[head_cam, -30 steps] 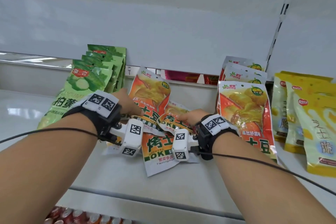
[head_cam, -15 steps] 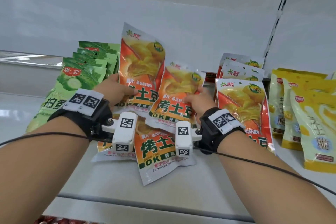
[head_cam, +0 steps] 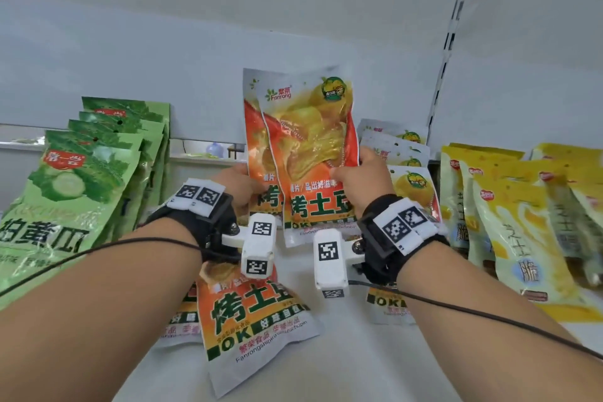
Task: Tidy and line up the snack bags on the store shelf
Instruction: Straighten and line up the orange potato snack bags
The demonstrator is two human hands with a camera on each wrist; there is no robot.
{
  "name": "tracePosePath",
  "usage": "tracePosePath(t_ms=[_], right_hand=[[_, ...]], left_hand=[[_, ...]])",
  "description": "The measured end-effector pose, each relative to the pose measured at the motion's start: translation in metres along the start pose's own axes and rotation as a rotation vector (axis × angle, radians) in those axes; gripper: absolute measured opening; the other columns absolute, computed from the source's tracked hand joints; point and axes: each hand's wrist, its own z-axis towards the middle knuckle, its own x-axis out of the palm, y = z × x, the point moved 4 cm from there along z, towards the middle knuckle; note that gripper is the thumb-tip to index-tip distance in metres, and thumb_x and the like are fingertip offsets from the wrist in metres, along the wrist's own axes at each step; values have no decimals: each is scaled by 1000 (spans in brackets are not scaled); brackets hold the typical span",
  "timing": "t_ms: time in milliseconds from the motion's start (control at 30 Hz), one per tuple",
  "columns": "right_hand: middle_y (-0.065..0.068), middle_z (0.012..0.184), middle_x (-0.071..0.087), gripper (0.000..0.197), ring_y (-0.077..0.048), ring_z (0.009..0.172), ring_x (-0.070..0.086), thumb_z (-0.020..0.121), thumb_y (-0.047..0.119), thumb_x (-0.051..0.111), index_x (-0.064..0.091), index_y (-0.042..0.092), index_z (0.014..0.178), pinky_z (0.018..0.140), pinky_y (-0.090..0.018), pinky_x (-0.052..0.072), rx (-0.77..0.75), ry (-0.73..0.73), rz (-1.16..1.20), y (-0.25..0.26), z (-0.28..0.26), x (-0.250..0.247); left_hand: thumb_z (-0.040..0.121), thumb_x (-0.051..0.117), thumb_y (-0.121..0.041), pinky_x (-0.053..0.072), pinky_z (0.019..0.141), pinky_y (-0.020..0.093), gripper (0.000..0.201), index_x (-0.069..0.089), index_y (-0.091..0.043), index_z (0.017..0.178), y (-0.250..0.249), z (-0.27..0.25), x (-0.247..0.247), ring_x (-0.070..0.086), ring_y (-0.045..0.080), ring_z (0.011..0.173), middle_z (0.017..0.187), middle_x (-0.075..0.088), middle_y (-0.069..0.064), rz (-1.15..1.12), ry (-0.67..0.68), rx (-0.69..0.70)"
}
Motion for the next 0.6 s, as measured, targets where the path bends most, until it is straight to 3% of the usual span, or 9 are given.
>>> tracePosePath(t_ms=[67, 133, 233, 300, 400, 600], right_hand=[[-7, 102, 68, 23, -28, 93, 65, 83, 9, 64, 61, 15, 106, 86, -47, 53, 21, -10, -14, -8, 2, 3], [-5, 95, 68, 10, -28, 88, 66, 88, 14, 59, 60, 24, 89, 84, -47, 54, 25, -20, -3, -15, 4, 7], [-5, 91, 68, 18, -26, 83, 67, 92, 16, 54, 55, 28, 78, 80, -44, 56, 77, -11, 5, -27, 9, 16], [-7, 98, 67, 11, -26, 86, 66, 93, 16, 52, 58, 24, 91, 80, -42, 56, 125, 3, -25, -36, 9, 23], [-10, 117, 62, 29, -28, 103, 62, 94, 15, 49, 49, 14, 122, 90, -43, 52, 218, 50, -155, -50, 11, 35], [-14, 136, 50, 45, -30, 120, 52, 95, 12, 46, 36, 6, 138, 98, -38, 46, 326, 84, -248, -59, 19, 44]], left_hand=[[88, 56, 5, 53, 82, 40, 34, 54, 1, 122, 1, 11, 12, 61, 24, 79, 87, 62, 9, 4, 61, 8], [90, 50, 6, 52, 85, 42, 38, 51, 3, 128, 4, 20, 21, 59, 24, 82, 91, 60, 10, 32, 101, -11], [87, 46, 12, 57, 75, 36, 41, 51, 3, 127, 15, 30, 31, 61, 21, 76, 86, 61, 8, 42, 158, -61], [85, 48, 12, 57, 83, 41, 43, 53, 2, 127, 25, 39, 32, 61, 22, 82, 99, 64, 14, 79, 139, -79], [88, 48, 6, 54, 90, 44, 41, 50, 5, 129, 35, 49, 28, 59, 24, 89, 127, 58, 23, 154, 87, -123], [94, 45, 0, 53, 92, 42, 39, 47, 4, 132, 40, 55, 21, 58, 21, 89, 131, 55, 23, 217, 45, -167]])
